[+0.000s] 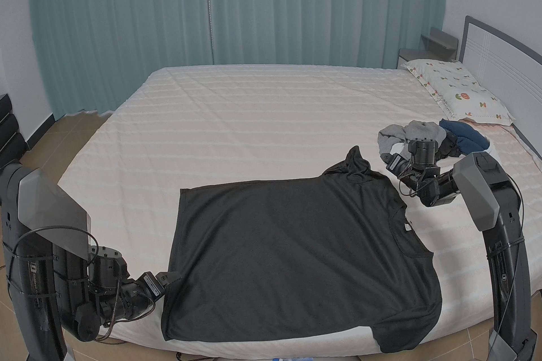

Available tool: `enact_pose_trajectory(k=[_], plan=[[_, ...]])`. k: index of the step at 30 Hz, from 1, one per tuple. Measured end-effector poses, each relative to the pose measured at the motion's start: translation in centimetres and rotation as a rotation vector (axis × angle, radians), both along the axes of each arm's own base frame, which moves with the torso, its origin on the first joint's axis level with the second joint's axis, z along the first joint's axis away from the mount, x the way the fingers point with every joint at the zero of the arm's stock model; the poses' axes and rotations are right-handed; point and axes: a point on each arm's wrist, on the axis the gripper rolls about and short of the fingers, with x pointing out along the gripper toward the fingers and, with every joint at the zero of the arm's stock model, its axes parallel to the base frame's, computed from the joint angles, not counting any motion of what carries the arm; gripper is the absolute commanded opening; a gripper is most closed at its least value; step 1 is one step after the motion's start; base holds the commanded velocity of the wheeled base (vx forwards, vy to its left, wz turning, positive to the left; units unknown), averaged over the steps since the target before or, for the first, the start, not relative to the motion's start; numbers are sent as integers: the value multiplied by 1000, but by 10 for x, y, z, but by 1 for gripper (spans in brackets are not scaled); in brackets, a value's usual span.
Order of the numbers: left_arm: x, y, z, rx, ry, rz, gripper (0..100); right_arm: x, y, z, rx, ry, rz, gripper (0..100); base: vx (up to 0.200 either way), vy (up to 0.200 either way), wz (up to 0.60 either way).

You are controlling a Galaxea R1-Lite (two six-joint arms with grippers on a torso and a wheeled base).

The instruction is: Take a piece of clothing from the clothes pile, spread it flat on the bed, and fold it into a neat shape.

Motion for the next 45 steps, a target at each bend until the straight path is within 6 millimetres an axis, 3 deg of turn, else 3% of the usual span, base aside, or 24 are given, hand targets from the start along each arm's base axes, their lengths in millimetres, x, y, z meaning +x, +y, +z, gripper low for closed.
enact_pose_trajectory(k=[7,14,28,29,38,45], plan=[[0,0,-1,2,5,0,100,-14,-10,-4,-25,57,82,100,0,0,0],[0,0,-1,2,6,0,100,-33,-10,-7,-190,120,244,100,0,0,0],[0,-1,-1,3,6,-1,100,-19,7,-11,-212,84,276,100,0,0,0],[0,-1,-1,3,6,0,100,-18,7,-12,-214,82,273,0,0,0,0],[0,-1,-2,3,7,-1,100,-10,7,-20,-225,70,249,0,0,0,0],[0,-1,-2,4,7,-1,100,-4,-6,-19,-232,53,195,0,0,0,0]])
